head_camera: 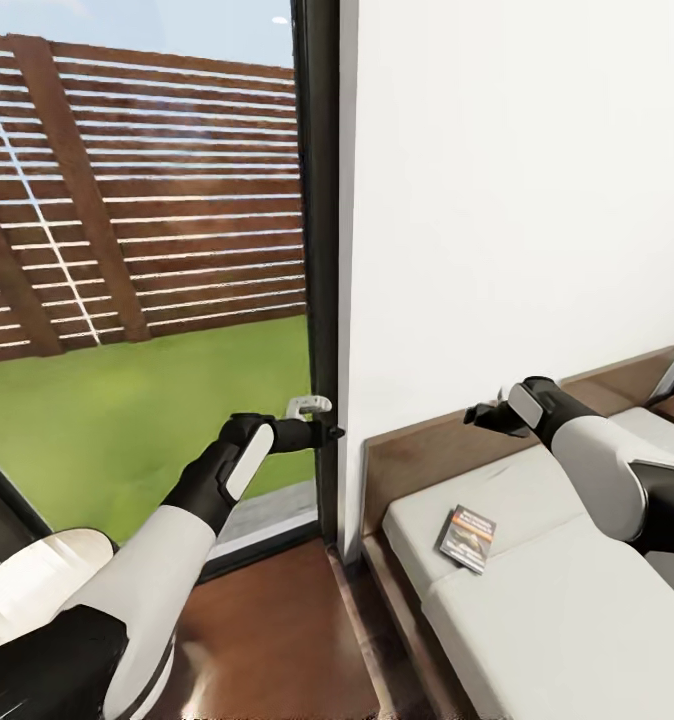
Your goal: In the bedroom, move the book from the bed onto either nightstand, and place the two sandals side by side next to the bed.
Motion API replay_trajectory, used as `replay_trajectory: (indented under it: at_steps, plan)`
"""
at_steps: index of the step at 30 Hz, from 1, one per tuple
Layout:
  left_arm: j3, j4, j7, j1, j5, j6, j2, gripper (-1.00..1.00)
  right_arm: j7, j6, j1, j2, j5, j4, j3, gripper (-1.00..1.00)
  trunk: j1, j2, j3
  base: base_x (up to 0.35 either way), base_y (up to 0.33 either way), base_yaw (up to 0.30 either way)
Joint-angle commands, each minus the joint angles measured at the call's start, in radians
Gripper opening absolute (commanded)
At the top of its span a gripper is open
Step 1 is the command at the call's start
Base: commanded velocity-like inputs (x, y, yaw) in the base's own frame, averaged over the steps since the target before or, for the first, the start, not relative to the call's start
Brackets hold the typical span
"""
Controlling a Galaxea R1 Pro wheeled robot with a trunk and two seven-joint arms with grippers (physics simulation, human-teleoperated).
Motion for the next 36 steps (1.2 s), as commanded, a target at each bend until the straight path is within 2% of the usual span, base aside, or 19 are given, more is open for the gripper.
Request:
replay_trajectory:
  at_steps: [1, 9, 14, 21, 25, 36]
  plan:
    - [0.0, -0.001, -0.004, -0.001, -0.004, 0.004, 0.0, 1.0, -0.007, 0.0, 0.001, 0.0, -0.01, -0.001, -0.003, 1.0, 0.001, -0.002, -0.004, 0.0, 0.0, 0.0]
    - [-0.001, -0.025, -0.004, -0.001, -0.006, 0.004, 0.003, 1.0, -0.004, -0.063, 0.011, -0.003, -0.011, -0.001, -0.007, 1.0, 0.001, -0.002, -0.017, 0.0, 0.0, 0.0]
    - [-0.002, -0.024, -0.004, -0.001, -0.006, 0.003, 0.0, 1.0, -0.003, -0.12, 0.011, -0.012, -0.011, -0.001, -0.023, 1.0, 0.001, -0.002, -0.025, 0.0, 0.0, 0.0]
    - [-0.003, -0.025, -0.004, -0.001, -0.007, 0.002, -0.002, 1.0, -0.002, -0.159, 0.011, -0.022, -0.012, 0.0, -0.027, 1.0, 0.001, -0.002, -0.036, 0.0, 0.0, 0.0]
    - [-0.003, -0.025, -0.004, -0.001, -0.007, 0.002, -0.002, 1.0, -0.002, -0.224, 0.013, -0.024, -0.012, 0.024, -0.028, 1.0, 0.001, -0.002, -0.042, 0.0, 0.0, 0.0]
    - [-0.003, -0.026, -0.006, -0.001, -0.006, 0.002, -0.002, 1.0, -0.002, -0.253, 0.013, -0.024, -0.013, 0.034, -0.028, 1.0, 0.001, -0.002, -0.06, 0.0, 0.0, 0.0]
